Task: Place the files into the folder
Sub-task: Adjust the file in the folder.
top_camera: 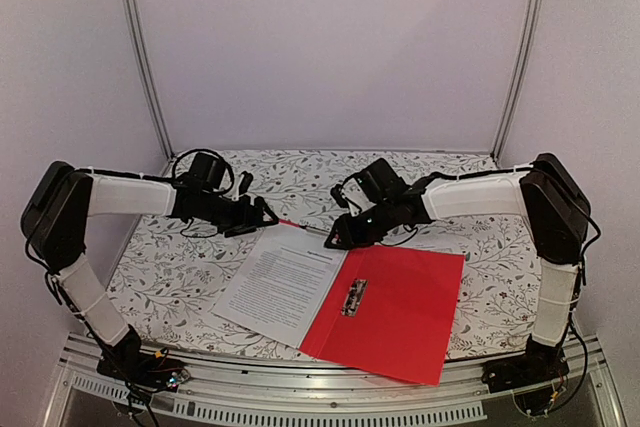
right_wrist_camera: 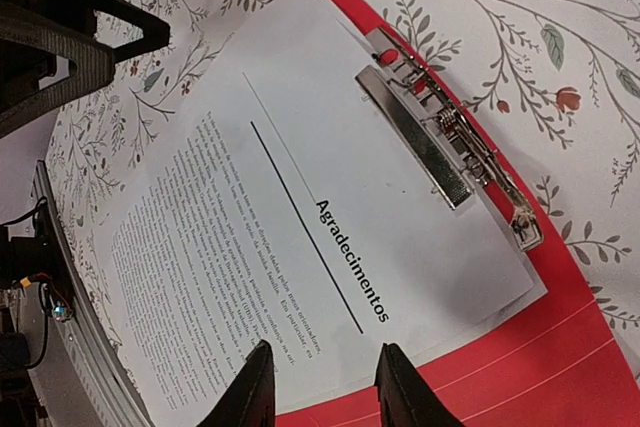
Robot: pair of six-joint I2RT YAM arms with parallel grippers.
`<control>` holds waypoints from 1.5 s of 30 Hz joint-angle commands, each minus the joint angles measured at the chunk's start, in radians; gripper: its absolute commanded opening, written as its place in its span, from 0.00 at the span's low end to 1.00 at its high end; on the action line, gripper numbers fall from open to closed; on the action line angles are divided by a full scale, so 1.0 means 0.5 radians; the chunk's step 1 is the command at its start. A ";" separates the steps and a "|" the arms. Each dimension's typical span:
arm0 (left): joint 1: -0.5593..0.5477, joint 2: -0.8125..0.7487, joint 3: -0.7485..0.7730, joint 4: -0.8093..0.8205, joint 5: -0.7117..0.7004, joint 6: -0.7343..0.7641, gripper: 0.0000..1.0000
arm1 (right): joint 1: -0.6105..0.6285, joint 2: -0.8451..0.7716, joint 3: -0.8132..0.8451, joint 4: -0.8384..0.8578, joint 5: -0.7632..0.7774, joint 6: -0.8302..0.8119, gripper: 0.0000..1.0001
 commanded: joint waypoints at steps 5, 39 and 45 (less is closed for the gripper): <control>0.001 -0.083 -0.177 0.145 0.453 -0.089 0.85 | -0.055 0.007 0.152 -0.115 0.267 0.027 0.36; -0.180 0.054 -0.291 -0.163 0.351 -0.005 0.82 | -0.192 0.304 0.324 -0.156 0.229 0.296 0.43; -0.186 0.068 -0.299 -0.164 0.340 -0.001 0.82 | -0.208 0.350 0.330 -0.136 0.195 0.329 0.44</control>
